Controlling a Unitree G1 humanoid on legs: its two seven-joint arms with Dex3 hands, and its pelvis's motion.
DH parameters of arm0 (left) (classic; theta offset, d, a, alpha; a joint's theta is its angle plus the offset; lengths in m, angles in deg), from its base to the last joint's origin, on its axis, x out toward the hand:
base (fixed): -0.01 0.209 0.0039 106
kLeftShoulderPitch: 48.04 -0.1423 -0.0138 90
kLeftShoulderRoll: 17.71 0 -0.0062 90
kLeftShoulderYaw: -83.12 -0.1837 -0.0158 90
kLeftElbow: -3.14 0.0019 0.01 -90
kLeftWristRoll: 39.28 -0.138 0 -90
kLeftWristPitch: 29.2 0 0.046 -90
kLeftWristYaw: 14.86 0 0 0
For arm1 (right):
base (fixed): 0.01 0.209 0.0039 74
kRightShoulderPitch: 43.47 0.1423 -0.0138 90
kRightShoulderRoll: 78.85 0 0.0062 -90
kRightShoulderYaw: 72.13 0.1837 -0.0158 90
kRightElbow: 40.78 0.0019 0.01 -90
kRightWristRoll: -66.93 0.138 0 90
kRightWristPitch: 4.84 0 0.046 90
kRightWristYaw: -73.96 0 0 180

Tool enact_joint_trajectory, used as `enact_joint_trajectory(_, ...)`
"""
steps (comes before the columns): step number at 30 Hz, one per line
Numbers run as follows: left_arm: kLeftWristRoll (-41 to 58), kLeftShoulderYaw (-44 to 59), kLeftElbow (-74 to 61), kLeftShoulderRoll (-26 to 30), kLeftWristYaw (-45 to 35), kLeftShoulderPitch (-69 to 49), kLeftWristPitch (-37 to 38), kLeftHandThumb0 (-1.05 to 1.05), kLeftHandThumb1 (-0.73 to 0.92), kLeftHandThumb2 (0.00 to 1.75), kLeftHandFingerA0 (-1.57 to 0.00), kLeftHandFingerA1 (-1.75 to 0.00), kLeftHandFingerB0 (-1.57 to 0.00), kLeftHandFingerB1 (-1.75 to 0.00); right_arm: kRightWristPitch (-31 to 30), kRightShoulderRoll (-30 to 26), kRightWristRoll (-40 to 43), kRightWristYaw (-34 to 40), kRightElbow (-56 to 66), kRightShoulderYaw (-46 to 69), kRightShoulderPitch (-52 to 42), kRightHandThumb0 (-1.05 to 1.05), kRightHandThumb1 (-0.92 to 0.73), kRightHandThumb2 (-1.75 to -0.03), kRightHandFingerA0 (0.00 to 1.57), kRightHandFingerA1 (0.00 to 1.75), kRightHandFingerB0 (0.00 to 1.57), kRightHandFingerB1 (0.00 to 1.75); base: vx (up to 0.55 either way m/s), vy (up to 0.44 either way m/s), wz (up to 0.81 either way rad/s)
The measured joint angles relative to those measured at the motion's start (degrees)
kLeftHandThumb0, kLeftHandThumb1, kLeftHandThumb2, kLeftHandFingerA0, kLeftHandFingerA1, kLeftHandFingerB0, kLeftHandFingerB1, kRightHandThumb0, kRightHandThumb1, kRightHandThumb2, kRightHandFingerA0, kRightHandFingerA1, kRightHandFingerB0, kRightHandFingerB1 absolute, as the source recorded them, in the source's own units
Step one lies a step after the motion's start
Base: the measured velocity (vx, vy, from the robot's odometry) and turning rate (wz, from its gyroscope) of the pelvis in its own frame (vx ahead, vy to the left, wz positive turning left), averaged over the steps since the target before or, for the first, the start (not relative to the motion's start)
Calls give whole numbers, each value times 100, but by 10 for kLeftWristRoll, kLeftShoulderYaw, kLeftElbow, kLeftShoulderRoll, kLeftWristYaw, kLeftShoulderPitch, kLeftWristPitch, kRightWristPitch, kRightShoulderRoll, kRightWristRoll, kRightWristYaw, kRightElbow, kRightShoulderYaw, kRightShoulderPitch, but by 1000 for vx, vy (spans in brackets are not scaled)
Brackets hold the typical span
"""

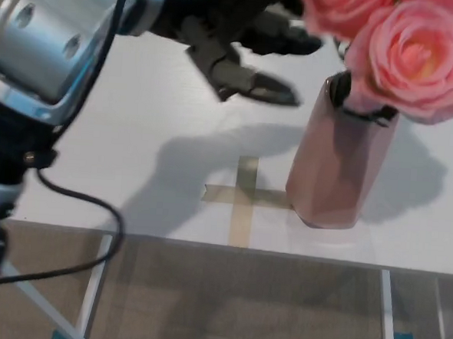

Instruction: Use the left hand to pick up the rose and then lift and insert it into the pink vase.

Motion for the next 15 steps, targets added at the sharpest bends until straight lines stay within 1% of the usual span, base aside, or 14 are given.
enact_joint_trajectory(3, -13, -11, -8, 29, -24, 1, 7, -67, 38, 82, 0, -2, -1, -11, 0, 0, -1, 0, 0, -1, 0, -41, -56, -94, 57, 64, 43, 57, 0, 0, 0)
enact_joint_trajectory(8, -25, -12, -9, 47, -48, -1, 16, -62, 34, 81, 0, -5, -1, -14, -1, 0, -1, 0, 0, -3, 1, -41, -56, -94, 57, 64, 43, 57, 0, 0, 0)
enact_joint_trajectory(11, -35, -12, -7, 73, -63, -8, 29, -61, 34, 81, 0, -7, -1, -15, -1, 0, -1, 0, 0, -2, 0, -41, -56, -94, 57, 64, 43, 57, 0, 0, 0)
enact_joint_trajectory(15, -44, -9, 2, 94, -76, -18, 41, -61, 33, 81, 0, -7, -1, -16, -1, 0, -1, 0, 0, -1, 0, -40, -56, -94, 57, 64, 43, 57, 0, 0, 0)
